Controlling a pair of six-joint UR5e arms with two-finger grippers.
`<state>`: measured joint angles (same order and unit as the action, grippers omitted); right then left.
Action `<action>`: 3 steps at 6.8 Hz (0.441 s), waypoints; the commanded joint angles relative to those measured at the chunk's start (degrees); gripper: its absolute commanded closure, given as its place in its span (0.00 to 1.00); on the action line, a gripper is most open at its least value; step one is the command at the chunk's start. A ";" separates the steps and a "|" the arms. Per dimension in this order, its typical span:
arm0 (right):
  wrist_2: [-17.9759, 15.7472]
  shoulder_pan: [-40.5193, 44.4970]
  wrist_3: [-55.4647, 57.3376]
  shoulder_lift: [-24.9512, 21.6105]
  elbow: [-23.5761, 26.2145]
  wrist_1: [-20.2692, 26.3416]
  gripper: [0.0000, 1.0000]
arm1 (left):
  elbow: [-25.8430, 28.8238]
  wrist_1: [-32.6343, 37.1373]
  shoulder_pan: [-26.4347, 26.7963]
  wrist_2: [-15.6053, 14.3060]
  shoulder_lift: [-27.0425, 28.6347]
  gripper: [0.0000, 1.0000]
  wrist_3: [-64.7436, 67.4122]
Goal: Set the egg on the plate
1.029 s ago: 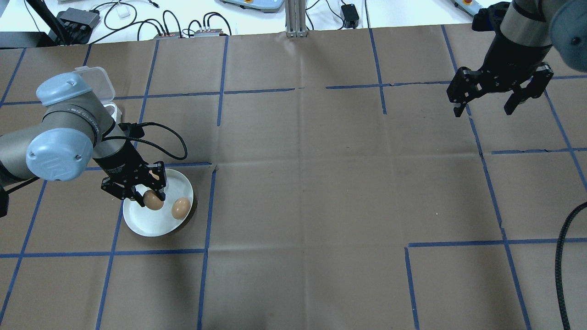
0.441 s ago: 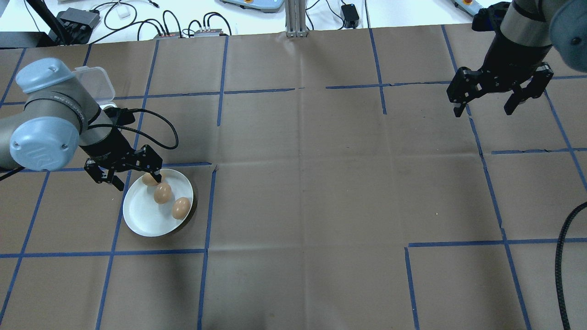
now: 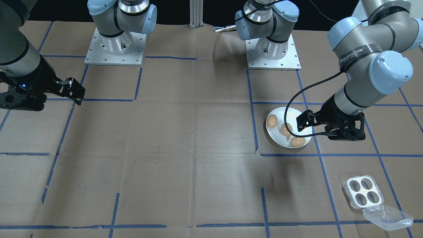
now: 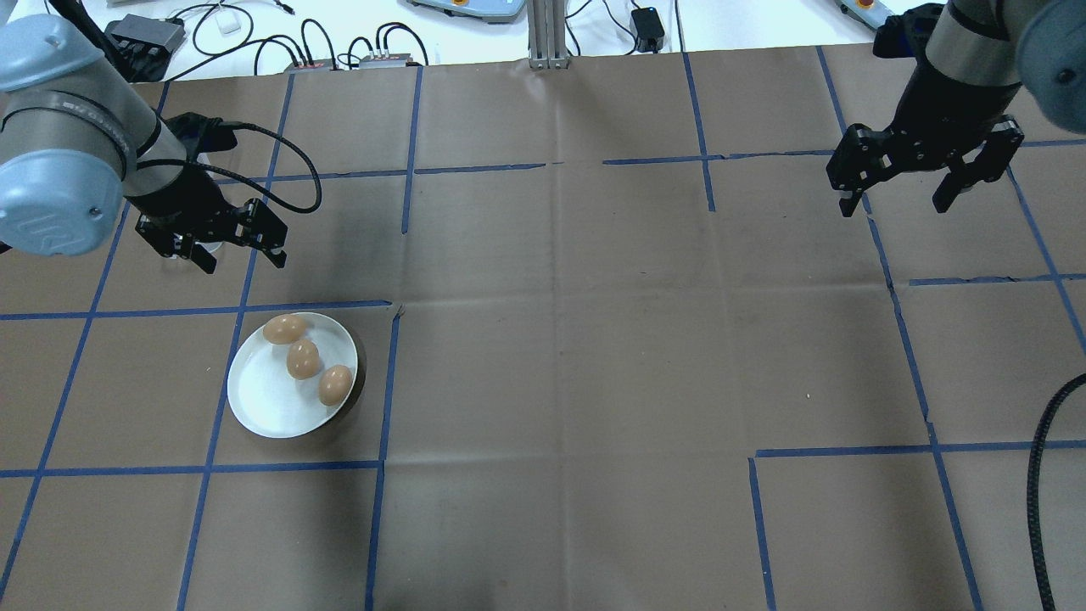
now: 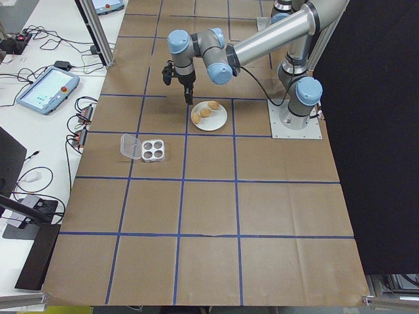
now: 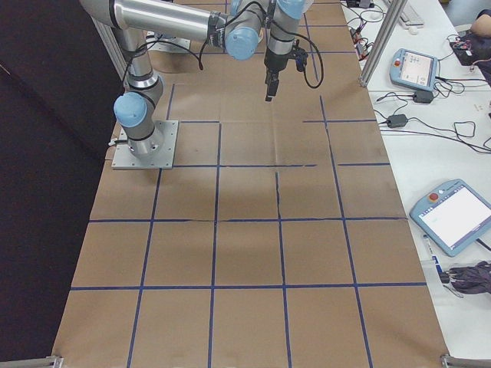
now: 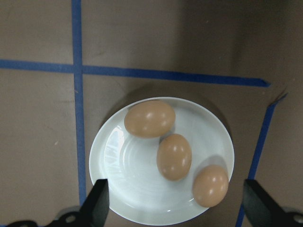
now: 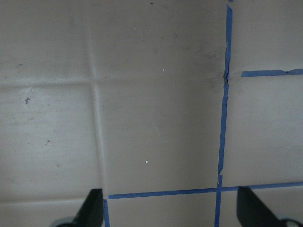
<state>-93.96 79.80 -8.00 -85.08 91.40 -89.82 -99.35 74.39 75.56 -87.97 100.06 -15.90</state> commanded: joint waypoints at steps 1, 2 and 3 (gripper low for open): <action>0.00 0.00 0.00 0.00 0.00 0.00 0.00 | 6.59 0.84 6.50 -0.18 0.05 0.01 8.97; 0.00 0.00 0.00 0.00 0.00 0.00 0.00 | 8.54 1.28 10.27 -0.10 0.23 0.00 14.01; 0.00 0.00 0.00 0.00 0.00 0.00 0.00 | 8.99 1.71 13.62 -0.18 0.05 0.00 18.06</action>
<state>-93.96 79.80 -8.00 -85.08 91.40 -89.83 -91.72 75.60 85.15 -88.11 100.17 -3.12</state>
